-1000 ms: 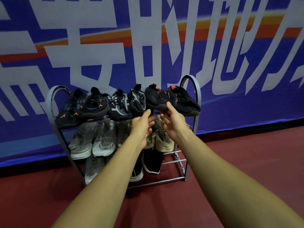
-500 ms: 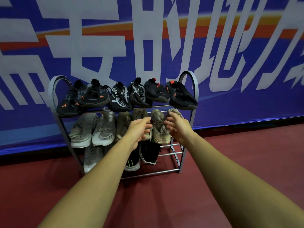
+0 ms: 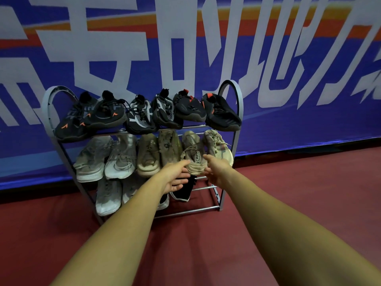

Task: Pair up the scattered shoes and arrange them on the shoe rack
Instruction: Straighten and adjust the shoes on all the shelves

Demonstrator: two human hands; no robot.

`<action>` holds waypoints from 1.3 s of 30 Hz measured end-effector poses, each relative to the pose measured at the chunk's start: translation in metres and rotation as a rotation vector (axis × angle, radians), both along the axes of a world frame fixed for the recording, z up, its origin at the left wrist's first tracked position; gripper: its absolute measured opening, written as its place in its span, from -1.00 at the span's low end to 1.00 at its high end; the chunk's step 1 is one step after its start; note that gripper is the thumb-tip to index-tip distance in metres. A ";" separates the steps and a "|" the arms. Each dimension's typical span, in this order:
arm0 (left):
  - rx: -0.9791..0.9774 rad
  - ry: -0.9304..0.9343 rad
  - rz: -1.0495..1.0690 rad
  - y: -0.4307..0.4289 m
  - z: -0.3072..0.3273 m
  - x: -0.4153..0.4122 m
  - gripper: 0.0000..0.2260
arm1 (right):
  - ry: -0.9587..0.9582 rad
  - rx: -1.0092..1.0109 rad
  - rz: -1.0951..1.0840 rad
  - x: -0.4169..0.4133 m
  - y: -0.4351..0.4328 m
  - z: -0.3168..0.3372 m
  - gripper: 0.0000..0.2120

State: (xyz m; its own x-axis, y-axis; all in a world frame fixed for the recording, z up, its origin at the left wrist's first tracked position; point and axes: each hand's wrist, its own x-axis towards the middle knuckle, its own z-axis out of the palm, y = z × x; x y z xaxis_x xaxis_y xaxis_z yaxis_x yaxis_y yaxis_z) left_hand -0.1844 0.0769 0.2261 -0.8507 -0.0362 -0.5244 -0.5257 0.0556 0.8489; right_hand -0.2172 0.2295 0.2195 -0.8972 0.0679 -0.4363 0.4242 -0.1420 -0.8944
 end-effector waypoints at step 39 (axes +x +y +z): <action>0.223 -0.007 0.149 0.017 0.022 0.003 -0.78 | 0.069 -0.041 0.103 0.017 -0.008 0.027 -0.75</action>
State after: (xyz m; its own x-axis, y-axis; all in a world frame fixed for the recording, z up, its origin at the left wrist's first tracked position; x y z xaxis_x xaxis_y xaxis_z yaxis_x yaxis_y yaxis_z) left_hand -0.1818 0.0936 0.2483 -0.8411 -0.0441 -0.5390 -0.5196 -0.2108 0.8280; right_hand -0.2005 0.2219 0.2465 -0.9265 -0.0426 -0.3738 0.3760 -0.1381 -0.9163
